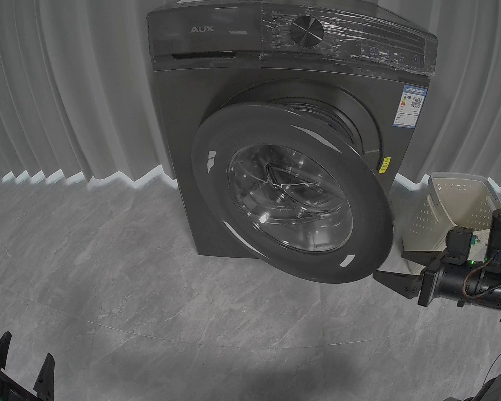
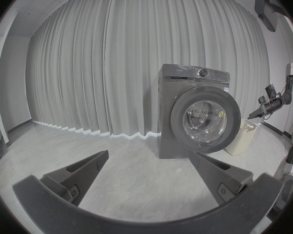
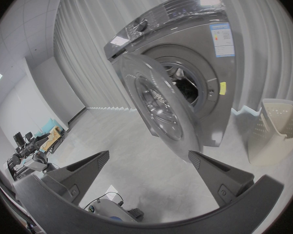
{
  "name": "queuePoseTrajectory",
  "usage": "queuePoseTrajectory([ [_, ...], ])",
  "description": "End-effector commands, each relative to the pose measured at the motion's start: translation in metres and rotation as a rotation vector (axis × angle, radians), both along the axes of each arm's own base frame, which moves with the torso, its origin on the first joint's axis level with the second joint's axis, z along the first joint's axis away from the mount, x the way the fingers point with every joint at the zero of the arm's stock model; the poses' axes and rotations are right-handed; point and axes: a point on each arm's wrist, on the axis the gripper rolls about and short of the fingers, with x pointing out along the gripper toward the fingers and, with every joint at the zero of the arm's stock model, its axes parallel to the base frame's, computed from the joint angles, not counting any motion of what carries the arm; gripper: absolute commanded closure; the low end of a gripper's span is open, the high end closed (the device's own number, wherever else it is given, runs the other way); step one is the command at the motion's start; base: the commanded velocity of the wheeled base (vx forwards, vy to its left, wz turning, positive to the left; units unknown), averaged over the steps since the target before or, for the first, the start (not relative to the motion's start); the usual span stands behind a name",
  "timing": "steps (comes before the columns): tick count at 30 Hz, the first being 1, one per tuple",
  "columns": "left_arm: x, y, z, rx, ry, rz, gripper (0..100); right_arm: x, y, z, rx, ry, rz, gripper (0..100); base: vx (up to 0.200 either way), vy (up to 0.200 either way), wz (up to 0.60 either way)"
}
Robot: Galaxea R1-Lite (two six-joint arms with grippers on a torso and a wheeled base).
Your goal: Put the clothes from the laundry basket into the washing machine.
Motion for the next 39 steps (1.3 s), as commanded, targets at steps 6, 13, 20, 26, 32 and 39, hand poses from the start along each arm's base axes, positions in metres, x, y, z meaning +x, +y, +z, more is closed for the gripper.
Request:
queuePoseTrajectory([
  [6,0.000,0.000,-0.005,-0.001,0.003,0.000,0,0.007,0.021,-0.013,0.028,0.062,0.049,100,0.200,-0.067,0.00],
  [13,0.000,0.000,-0.005,0.001,0.003,0.002,0,0.023,0.026,-0.010,0.038,0.053,-0.004,100,0.029,-0.029,0.00],
  [20,0.000,0.000,-0.005,-0.001,0.003,0.002,0,0.038,0.014,-0.003,0.012,-0.002,-0.164,100,0.029,-0.029,0.00],
  [26,0.000,0.000,-0.005,-0.001,0.003,0.002,0,0.039,0.011,0.001,-0.003,-0.033,-0.188,100,0.167,-0.167,0.00],
  [32,0.000,0.000,-0.005,0.001,0.003,0.002,0,0.025,0.015,-0.009,-0.035,-0.016,-0.147,100,0.000,0.000,0.00],
  [39,0.000,0.000,-0.005,0.002,0.003,0.002,0,0.006,0.038,-0.021,-0.034,-0.020,-0.009,100,0.057,0.000,0.00],
])
